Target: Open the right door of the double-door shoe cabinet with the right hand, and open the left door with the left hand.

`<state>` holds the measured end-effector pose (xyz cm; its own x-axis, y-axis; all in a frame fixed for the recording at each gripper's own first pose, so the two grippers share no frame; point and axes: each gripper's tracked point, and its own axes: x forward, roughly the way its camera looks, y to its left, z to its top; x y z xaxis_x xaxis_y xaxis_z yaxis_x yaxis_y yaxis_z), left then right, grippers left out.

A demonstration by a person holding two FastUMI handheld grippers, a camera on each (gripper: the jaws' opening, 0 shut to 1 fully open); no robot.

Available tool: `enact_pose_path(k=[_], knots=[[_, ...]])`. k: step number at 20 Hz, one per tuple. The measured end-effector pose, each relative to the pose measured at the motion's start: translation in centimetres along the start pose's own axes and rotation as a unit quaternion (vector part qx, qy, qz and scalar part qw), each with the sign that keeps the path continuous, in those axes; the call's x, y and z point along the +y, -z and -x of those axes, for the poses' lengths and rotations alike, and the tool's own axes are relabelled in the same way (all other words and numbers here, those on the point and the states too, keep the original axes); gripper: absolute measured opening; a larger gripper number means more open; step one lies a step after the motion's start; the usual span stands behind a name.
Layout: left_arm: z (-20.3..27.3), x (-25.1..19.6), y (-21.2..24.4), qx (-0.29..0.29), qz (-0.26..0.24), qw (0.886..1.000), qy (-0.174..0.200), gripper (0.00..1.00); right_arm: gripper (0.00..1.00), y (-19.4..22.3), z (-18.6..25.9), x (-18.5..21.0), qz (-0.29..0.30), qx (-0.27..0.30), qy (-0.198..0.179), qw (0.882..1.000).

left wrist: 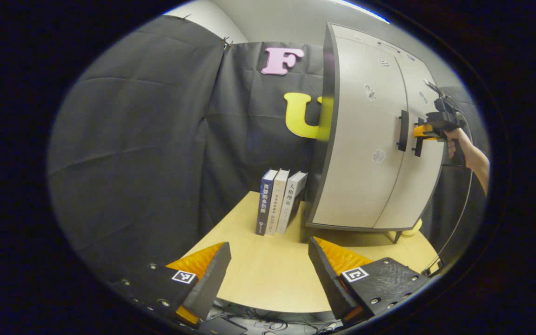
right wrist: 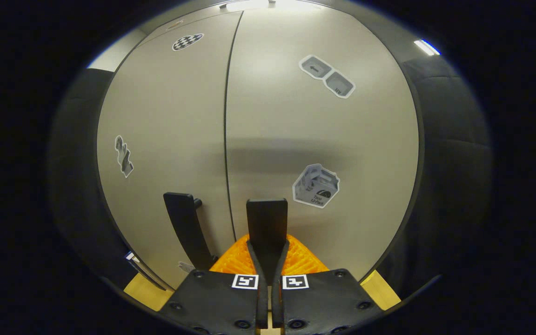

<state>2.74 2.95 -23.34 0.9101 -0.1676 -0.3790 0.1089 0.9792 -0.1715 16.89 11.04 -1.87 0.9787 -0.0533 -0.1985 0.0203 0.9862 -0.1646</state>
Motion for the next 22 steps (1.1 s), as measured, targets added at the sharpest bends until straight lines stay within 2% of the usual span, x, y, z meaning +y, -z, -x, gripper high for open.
enact_pose_path(k=[2, 3, 4, 5, 6, 8, 9, 10, 14, 15, 16, 22], knots=[[-1.3, -1.0, 0.0, 0.006, 0.005, 1.0, 0.022, 0.97, 0.05, 0.1, 0.4, 0.0, -0.002, -0.002, 0.0, 1.0], [-2.1, -1.8, -0.2, 0.007, 0.006, 0.999, 0.035, 0.96, 0.01, 0.2, 0.7, 0.0, -0.005, -0.002, -0.002, 1.0], [-2.7, -2.4, 0.0, 0.008, 0.005, 0.999, 0.044, 0.97, 0.05, 0.3, 1.1, -0.1, -0.007, -0.001, -0.004, 1.0], [-3.1, -2.8, 0.0, 0.009, 0.002, 0.999, 0.051, 0.97, 0.01, 0.5, 1.7, -0.3, -0.007, -0.001, -0.006, 1.0], [-3.2, -3.3, 0.0, 0.011, -0.003, 0.999, 0.053, 0.97, 0.05, 0.5, 2.1, -0.4, -0.009, -0.001, -0.009, 1.0], [-2.9, -4.3, -0.6, 0.009, -0.009, 0.999, 0.053, 0.98, 0.05, 0.6, 3.0, -0.5, -0.014, -0.003, -0.019, 1.0], [-2.5, -4.8, -1.3, 0.002, -0.012, 0.999, 0.051, 0.97, 0.08, 0.9, 3.6, -0.8, -0.017, -0.006, -0.026, 1.0], [-2.0, -5.3, -1.7, -0.003, -0.015, 0.999, 0.049, 0.97, 0.05, 1.0, 4.3, -1.0, -0.018, -0.007, -0.034, 0.999], [-0.3, -7.4, -2.2, -0.015, -0.028, 0.999, 0.031, 0.98, 0.05, 1.5, 6.9, -2.2, -0.014, -0.006, -0.074, 0.997], [0.3, -8.3, -2.1, -0.016, -0.028, 0.999, 0.027, 0.98, 0.01, 1.7, 7.6, -2.6, -0.011, -0.004, -0.084, 0.996], [0.7, -8.9, -2.1, -0.018, -0.027, 0.999, 0.022, 0.97, 0.05, 1.9, 8.4, -3.1, -0.01, -0.003, -0.093, 0.996], [4.0, -15.0, -1.1, -0.019, -0.032, 0.999, 0.009, 0.98, 0.05, 2.5, 11.8, -5.9, -0.009, -0.006, -0.146, 0.989]])
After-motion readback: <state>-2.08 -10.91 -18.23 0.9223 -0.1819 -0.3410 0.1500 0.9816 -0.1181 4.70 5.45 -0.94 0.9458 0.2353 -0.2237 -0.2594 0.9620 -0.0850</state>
